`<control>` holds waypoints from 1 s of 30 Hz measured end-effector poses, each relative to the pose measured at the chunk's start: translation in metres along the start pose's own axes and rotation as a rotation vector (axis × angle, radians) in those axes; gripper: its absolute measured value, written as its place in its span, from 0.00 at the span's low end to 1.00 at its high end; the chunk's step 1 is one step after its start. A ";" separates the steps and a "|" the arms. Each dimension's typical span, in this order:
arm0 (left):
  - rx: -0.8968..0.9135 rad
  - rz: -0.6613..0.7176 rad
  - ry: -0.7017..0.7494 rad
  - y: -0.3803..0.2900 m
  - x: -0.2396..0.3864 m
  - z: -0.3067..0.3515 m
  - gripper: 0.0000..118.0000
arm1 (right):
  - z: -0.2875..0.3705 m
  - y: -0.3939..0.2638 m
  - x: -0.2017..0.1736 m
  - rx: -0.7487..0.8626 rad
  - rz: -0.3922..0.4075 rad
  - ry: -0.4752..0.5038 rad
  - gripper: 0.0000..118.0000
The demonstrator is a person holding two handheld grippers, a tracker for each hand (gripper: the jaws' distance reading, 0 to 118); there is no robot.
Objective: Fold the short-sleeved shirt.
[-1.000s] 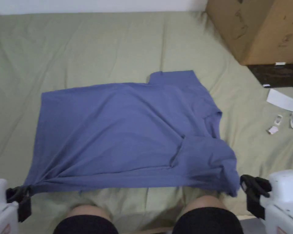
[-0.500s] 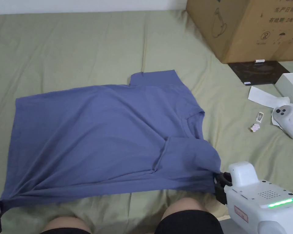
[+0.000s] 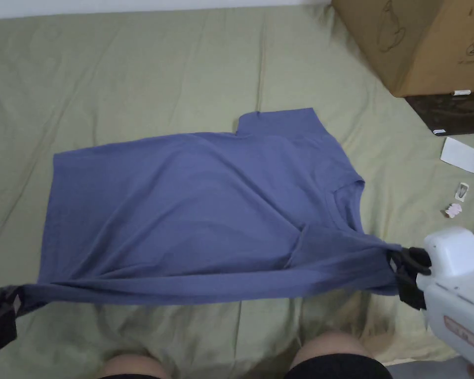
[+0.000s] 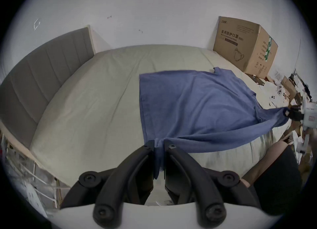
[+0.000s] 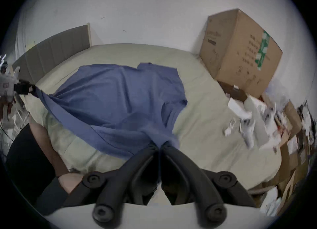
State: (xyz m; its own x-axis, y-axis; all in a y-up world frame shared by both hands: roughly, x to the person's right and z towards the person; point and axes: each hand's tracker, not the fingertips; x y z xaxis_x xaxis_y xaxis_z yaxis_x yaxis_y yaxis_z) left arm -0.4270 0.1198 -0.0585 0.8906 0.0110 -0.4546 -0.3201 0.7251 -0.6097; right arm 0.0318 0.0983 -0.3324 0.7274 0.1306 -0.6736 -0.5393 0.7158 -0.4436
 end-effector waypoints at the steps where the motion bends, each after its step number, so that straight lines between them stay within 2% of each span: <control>1: 0.001 -0.015 -0.004 0.010 -0.003 -0.004 0.08 | -0.006 0.011 0.003 -0.002 0.021 -0.003 0.00; 6: -0.026 -0.124 -0.024 0.054 -0.020 -0.047 0.08 | -0.058 0.064 0.023 -0.033 0.102 0.019 0.00; 10: -0.081 -0.141 -0.045 0.073 -0.021 -0.095 0.08 | -0.120 0.085 0.030 -0.127 0.166 0.052 0.00; 15: -0.192 -0.125 -0.059 0.075 -0.028 -0.148 0.08 | -0.183 0.089 0.030 -0.242 0.159 0.077 0.00; 18: -0.225 -0.147 -0.063 0.070 -0.028 -0.167 0.08 | -0.203 0.081 0.027 -0.307 0.184 0.053 0.00; 21: -0.271 -0.147 -0.072 0.059 -0.027 -0.181 0.08 | -0.205 0.074 0.028 -0.309 0.127 0.065 0.00; 22: -0.272 -0.142 -0.068 0.055 -0.027 -0.184 0.09 | -0.203 0.073 0.028 -0.293 0.102 0.063 0.03; 23: -0.274 -0.135 -0.068 0.051 -0.027 -0.184 0.12 | -0.200 0.072 0.028 -0.279 0.077 0.057 0.13; 25: -0.245 -0.108 -0.051 0.046 -0.025 -0.177 0.17 | -0.188 0.071 0.030 -0.249 0.051 0.040 0.27; 26: -0.230 -0.076 -0.059 0.047 -0.026 -0.170 0.21 | -0.180 0.072 0.029 -0.229 0.044 -0.002 0.36; 27: -0.192 -0.014 -0.117 0.048 -0.029 -0.158 0.53 | -0.169 0.073 0.030 -0.215 0.035 -0.045 0.76; 28: -0.166 0.041 -0.139 0.049 -0.031 -0.147 0.89 | -0.157 0.073 0.032 -0.188 0.002 -0.069 0.94; 29: -0.143 0.087 -0.150 0.051 -0.031 -0.133 1.00 | -0.139 0.075 0.033 -0.129 -0.032 -0.045 0.96; 30: -0.054 0.128 -0.181 0.049 -0.031 -0.112 0.94 | -0.117 0.078 0.033 -0.070 -0.071 -0.008 0.96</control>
State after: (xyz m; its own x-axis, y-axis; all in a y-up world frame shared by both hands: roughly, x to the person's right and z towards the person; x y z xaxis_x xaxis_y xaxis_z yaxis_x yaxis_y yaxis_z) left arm -0.5064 0.0783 -0.1472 0.8836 0.2273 -0.4093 -0.4466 0.6717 -0.5911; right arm -0.0361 0.0785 -0.4585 0.7681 0.0869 -0.6344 -0.5145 0.6735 -0.5307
